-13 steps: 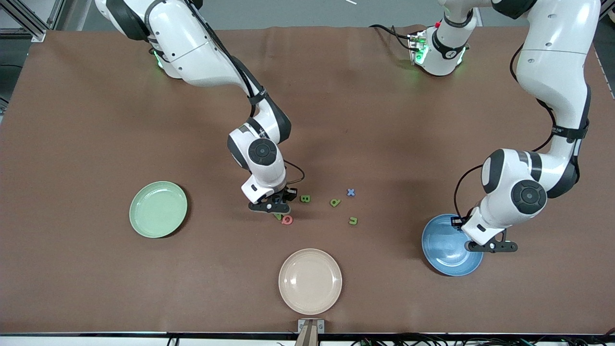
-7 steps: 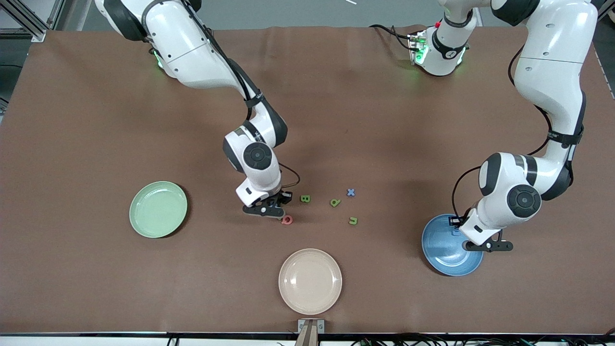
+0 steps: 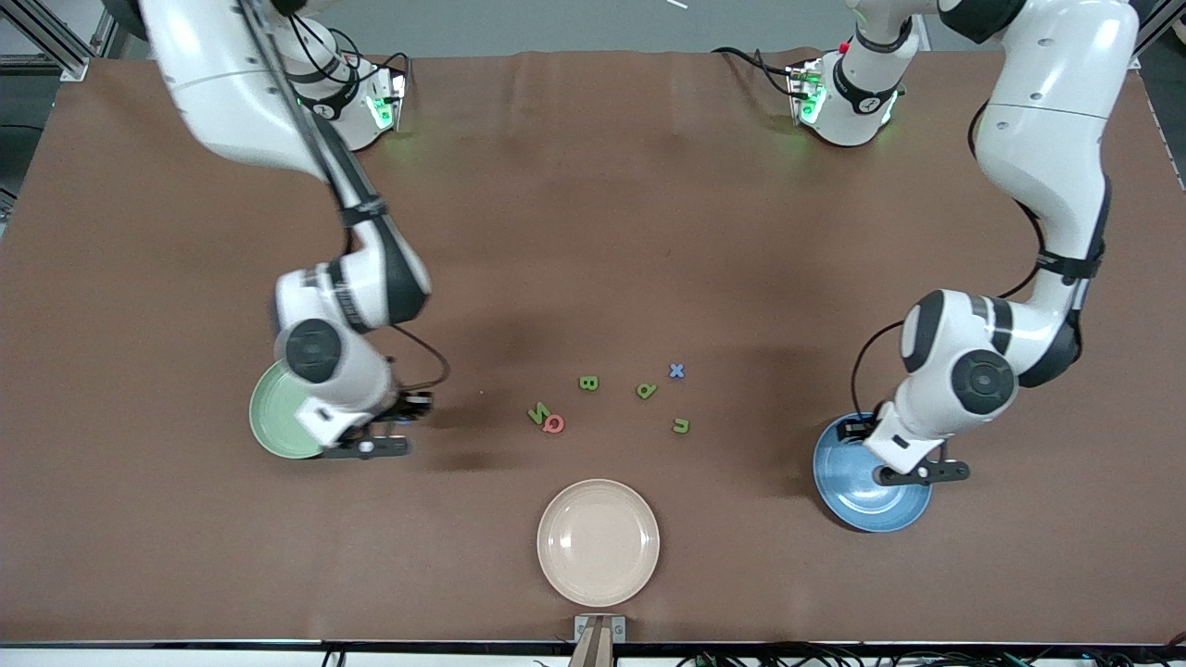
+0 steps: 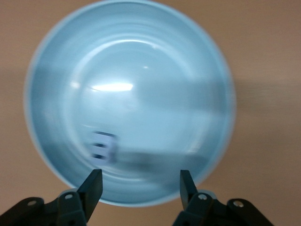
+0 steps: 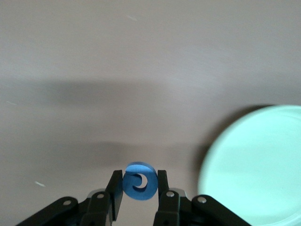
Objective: Sort upper and lower case letters into plates
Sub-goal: 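Release the 3 in the blue plate while the right gripper drops G, then grasp the green u with the left gripper while the right reaches B, then carry the u to the blue plate while the right gripper grasps B, then release the u in the blue plate while the right gripper drops B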
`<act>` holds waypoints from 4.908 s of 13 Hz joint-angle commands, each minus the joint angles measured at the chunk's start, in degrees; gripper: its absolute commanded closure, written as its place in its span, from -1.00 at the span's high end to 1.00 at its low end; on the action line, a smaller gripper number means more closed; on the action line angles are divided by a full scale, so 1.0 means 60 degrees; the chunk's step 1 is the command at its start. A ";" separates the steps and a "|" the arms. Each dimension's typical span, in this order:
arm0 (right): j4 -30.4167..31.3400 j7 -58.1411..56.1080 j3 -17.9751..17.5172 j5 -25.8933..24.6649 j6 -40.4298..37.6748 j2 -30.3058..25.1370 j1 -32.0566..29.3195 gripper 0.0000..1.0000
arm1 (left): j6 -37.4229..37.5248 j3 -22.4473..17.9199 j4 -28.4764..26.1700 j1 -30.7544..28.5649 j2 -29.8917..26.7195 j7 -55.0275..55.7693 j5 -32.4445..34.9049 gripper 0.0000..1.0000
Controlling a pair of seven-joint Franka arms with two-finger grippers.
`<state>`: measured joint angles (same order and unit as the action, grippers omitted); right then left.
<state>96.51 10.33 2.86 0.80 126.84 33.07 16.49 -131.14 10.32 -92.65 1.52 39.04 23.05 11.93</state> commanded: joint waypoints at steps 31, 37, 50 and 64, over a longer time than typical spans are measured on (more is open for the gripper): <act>-0.3383 0.8545 -0.0154 0.0071 0.1096 0.3260 0.3944 1.00 | -0.0512 -0.0153 0.2786 0.3731 0.2487 1.3461 -0.0392 -0.58; -0.3970 0.9206 -0.0066 -0.0440 0.1096 0.3819 0.4487 0.66 | 0.0527 -0.0168 0.2771 0.2987 0.1640 1.1353 -0.0421 -1.00; -0.2554 0.5991 -0.0154 -0.0911 0.0042 0.2138 0.2821 -1.00 | 0.2314 -0.0080 0.2465 0.0304 0.1022 0.4468 -0.0391 -0.99; 0.2797 -0.1517 -0.0257 -0.0837 0.2590 -0.0547 -0.1753 -0.85 | 0.2565 0.1031 0.1719 0.0186 0.0554 0.5253 -0.0450 0.99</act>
<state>110.85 2.18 2.88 -4.58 142.27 32.37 7.34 -116.11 14.60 -78.68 2.36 45.36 52.12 9.74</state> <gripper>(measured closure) 0.648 0.000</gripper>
